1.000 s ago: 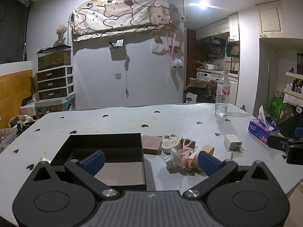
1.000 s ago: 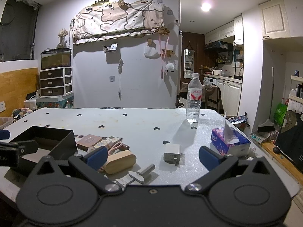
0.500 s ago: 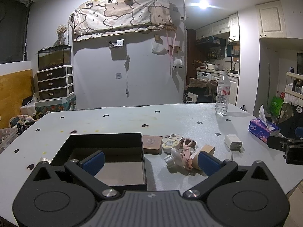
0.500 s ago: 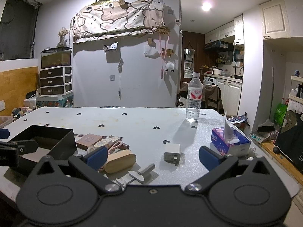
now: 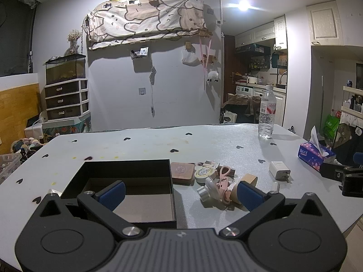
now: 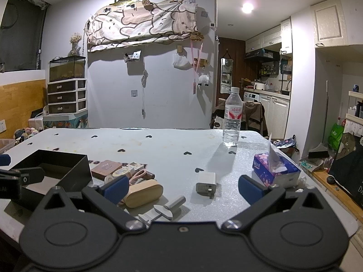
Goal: Organize rigid objects
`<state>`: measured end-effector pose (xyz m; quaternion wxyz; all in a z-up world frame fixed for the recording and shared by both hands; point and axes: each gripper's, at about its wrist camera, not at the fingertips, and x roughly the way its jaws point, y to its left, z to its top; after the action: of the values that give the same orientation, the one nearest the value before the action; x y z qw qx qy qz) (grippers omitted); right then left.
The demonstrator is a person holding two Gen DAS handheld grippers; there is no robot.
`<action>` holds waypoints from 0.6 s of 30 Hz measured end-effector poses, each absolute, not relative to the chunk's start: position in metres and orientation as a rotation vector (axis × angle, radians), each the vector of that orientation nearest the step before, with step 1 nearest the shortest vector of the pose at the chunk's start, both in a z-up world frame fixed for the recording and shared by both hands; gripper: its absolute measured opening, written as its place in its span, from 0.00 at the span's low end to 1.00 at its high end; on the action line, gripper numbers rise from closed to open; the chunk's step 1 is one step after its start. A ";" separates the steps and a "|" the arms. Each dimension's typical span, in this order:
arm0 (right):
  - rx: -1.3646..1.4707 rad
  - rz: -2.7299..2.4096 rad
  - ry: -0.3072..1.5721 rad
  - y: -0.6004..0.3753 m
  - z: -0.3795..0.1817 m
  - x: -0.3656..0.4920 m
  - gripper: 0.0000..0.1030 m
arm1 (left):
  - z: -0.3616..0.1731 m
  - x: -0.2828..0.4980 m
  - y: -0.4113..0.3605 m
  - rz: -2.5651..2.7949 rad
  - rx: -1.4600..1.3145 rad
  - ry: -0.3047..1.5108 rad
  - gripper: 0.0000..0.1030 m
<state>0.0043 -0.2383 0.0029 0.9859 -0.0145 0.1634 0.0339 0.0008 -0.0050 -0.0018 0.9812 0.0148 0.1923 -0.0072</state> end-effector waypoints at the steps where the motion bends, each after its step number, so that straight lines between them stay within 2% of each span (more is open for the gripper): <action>1: -0.029 0.067 0.329 -0.239 -0.001 0.006 1.00 | -0.002 0.001 -0.005 -0.014 0.030 0.387 1.00; 18: -0.033 0.064 0.330 -0.239 -0.004 0.007 1.00 | -0.005 0.000 0.001 -0.014 0.031 0.390 1.00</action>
<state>0.0073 -0.2392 -0.0042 0.9858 -0.0164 0.1641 0.0319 0.0003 0.0010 -0.0049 0.9809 0.0155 0.1936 -0.0070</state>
